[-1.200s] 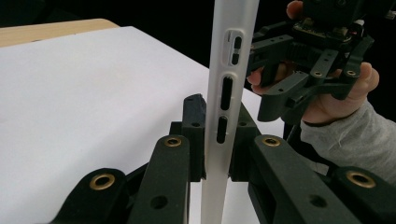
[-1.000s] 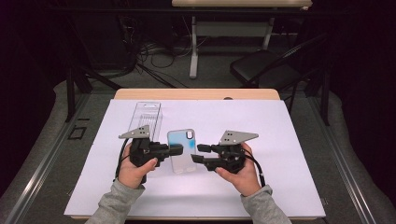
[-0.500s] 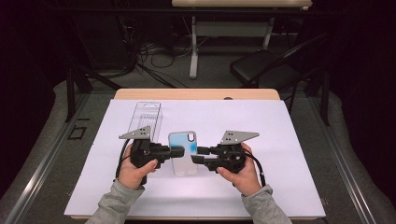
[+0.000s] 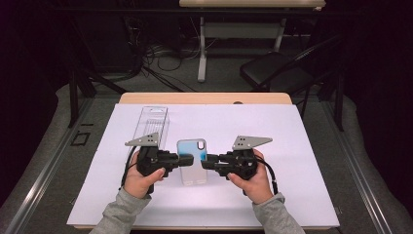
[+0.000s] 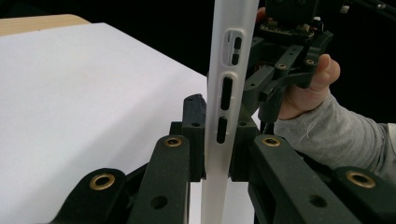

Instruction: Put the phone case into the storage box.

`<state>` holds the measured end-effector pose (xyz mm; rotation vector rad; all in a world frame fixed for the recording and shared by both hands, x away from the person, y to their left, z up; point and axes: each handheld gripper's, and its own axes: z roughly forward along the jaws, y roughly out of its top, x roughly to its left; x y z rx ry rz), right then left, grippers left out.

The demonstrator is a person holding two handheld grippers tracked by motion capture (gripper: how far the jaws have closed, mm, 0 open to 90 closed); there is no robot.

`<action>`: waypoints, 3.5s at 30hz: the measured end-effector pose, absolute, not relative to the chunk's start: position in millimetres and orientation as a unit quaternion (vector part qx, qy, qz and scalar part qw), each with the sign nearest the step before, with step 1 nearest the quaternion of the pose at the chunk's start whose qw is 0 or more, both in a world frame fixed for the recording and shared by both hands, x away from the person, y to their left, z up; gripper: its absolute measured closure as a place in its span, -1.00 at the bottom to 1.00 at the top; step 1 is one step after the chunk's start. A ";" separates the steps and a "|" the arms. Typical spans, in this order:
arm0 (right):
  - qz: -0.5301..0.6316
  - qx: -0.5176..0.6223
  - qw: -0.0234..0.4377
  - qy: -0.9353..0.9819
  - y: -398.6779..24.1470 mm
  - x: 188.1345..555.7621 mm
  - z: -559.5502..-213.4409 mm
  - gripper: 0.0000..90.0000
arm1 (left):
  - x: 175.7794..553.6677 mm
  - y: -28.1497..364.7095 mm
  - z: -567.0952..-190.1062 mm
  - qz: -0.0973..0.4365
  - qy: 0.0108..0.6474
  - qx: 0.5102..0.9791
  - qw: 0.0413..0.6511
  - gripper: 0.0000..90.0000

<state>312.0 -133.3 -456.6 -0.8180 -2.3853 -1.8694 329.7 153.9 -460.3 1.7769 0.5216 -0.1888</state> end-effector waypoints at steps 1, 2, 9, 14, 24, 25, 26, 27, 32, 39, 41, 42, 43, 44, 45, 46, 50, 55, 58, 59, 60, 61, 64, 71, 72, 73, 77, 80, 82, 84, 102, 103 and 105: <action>-0.597 -0.261 0.002 -0.759 -133.5 312.4 -456.7 0.60 | 329.2 153.5 -460.2 -0.083 0.226 0.765 0.597 0.81; -0.598 -0.261 0.004 -0.758 -133.8 312.5 -456.7 0.62 | 329.1 153.1 -460.4 -0.084 0.226 0.765 0.597 0.81; -0.598 -0.264 0.008 -0.756 -134.2 312.6 -457.0 0.69 | 328.8 152.2 -460.7 -0.085 0.225 0.765 0.597 0.81; -0.600 -0.268 0.009 -0.754 -133.9 313.0 -458.1 0.75 | 329.2 152.9 -460.5 -0.085 0.223 0.766 0.597 0.81; -0.602 -0.268 0.010 -0.753 -134.2 312.9 -458.8 0.80 | 330.2 151.8 -461.4 -0.089 0.220 0.768 0.595 0.81; -0.603 -0.267 0.009 -0.752 -134.1 312.8 -459.0 0.80 | 330.1 151.7 -461.4 -0.089 0.220 0.768 0.595 0.81; -0.602 -0.267 0.008 -0.753 -134.3 312.6 -458.9 0.81 | 330.1 151.7 -461.4 -0.089 0.221 0.767 0.595 0.81; -0.602 -0.266 0.008 -0.753 -134.5 312.5 -458.7 0.81 | 330.0 151.7 -461.3 -0.089 0.221 0.767 0.596 0.81; -0.603 -0.269 0.002 -0.751 -134.0 311.3 -458.5 0.82 | 329.8 151.6 -461.3 -0.090 0.221 0.767 0.596 0.81; -0.601 -0.275 -0.009 -0.750 -133.8 309.5 -458.2 0.83 | 329.8 150.9 -461.2 -0.089 0.218 0.768 0.596 0.81; -0.602 -0.274 -0.010 -0.750 -133.2 309.7 -459.3 0.83 | 329.2 151.2 -461.6 -0.092 0.221 0.767 0.595 0.81; -0.601 -0.277 -0.009 -0.750 -132.9 309.2 -459.5 0.83 | 329.1 151.2 -461.9 -0.090 0.222 0.767 0.595 0.81; -0.600 -0.277 -0.012 -0.751 -132.8 309.0 -459.5 0.83 | 329.2 151.3 -462.1 -0.091 0.222 0.767 0.595 0.81; -0.600 -0.277 -0.014 -0.750 -132.6 308.7 -459.4 0.83 | 329.4 151.5 -462.1 -0.090 0.222 0.767 0.595 0.81; -0.601 -0.277 -0.014 -0.750 -132.6 308.7 -459.3 0.83 | 329.4 151.5 -461.9 -0.091 0.223 0.765 0.597 0.81; -0.602 -0.277 -0.011 -0.749 -132.7 308.9 -459.3 0.82 | 329.8 151.6 -461.9 -0.090 0.222 0.765 0.598 0.81; -0.604 -0.278 -0.010 -0.747 -132.4 309.0 -459.5 0.82 | 329.9 152.2 -461.7 -0.089 0.222 0.765 0.598 0.81; -0.607 -0.284 -0.007 -0.742 -131.8 308.7 -459.6 0.79 | 329.7 151.7 -461.7 -0.091 0.222 0.764 0.599 0.81; -0.608 -0.281 -0.003 -0.742 -130.8 309.0 -460.2 0.77 | 329.1 149.6 -462.0 -0.092 0.222 0.767 0.595 0.81; -0.608 -0.280 -0.005 -0.743 -130.3 308.9 -460.5 0.77 | 329.3 149.7 -462.2 -0.092 0.222 0.767 0.596 0.81; -0.609 -0.279 -0.006 -0.742 -130.1 309.0 -460.8 0.78 | 329.3 149.8 -462.3 -0.093 0.222 0.766 0.596 0.81; -0.609 -0.279 -0.005 -0.742 -130.2 308.9 -460.8 0.78 | 329.2 149.8 -462.3 -0.094 0.222 0.765 0.597 0.81; -0.610 -0.277 -0.004 -0.742 -130.5 308.8 -460.5 0.80 | 329.7 150.3 -462.5 -0.096 0.221 0.764 0.598 0.81; -0.611 -0.273 -0.004 -0.743 -131.4 308.7 -460.3 0.81 | 329.8 150.0 -462.7 -0.098 0.221 0.764 0.598 0.81; -0.611 -0.272 -0.004 -0.743 -131.5 308.8 -460.5 0.81 | 329.8 150.0 -462.7 -0.098 0.221 0.764 0.598 0.81; -0.612 -0.272 -0.004 -0.742 -131.3 309.0 -460.9 0.82 | 329.8 150.0 -462.8 -0.098 0.221 0.765 0.597 0.81; -0.612 -0.271 -0.001 -0.743 -132.0 309.2 -461.4 0.82 | 329.9 149.7 -463.0 -0.098 0.221 0.765 0.596 0.81; -0.613 -0.267 -0.003 -0.743 -132.4 309.4 -461.9 0.82 | 329.7 149.2 -463.1 -0.098 0.220 0.766 0.595 0.81; -0.613 -0.266 -0.002 -0.744 -132.8 309.5 -461.9 0.82 | 329.5 149.1 -463.1 -0.099 0.220 0.766 0.596 0.81; -0.612 -0.264 -0.001 -0.745 -133.0 309.5 -461.8 0.82 | 329.3 148.9 -463.1 -0.098 0.219 0.767 0.595 0.81; -0.615 -0.266 -0.006 -0.743 -134.3 307.3 -460.8 0.83 | 329.2 148.5 -462.5 -0.096 0.216 0.763 0.602 0.80; -0.615 -0.266 -0.005 -0.742 -134.3 307.2 -460.8 0.83 | 329.2 148.6 -462.5 -0.096 0.216 0.763 0.602 0.80; -0.616 -0.263 -0.007 -0.743 -134.3 307.8 -460.9 0.83 | 329.2 148.5 -462.6 -0.096 0.217 0.762 0.603 0.80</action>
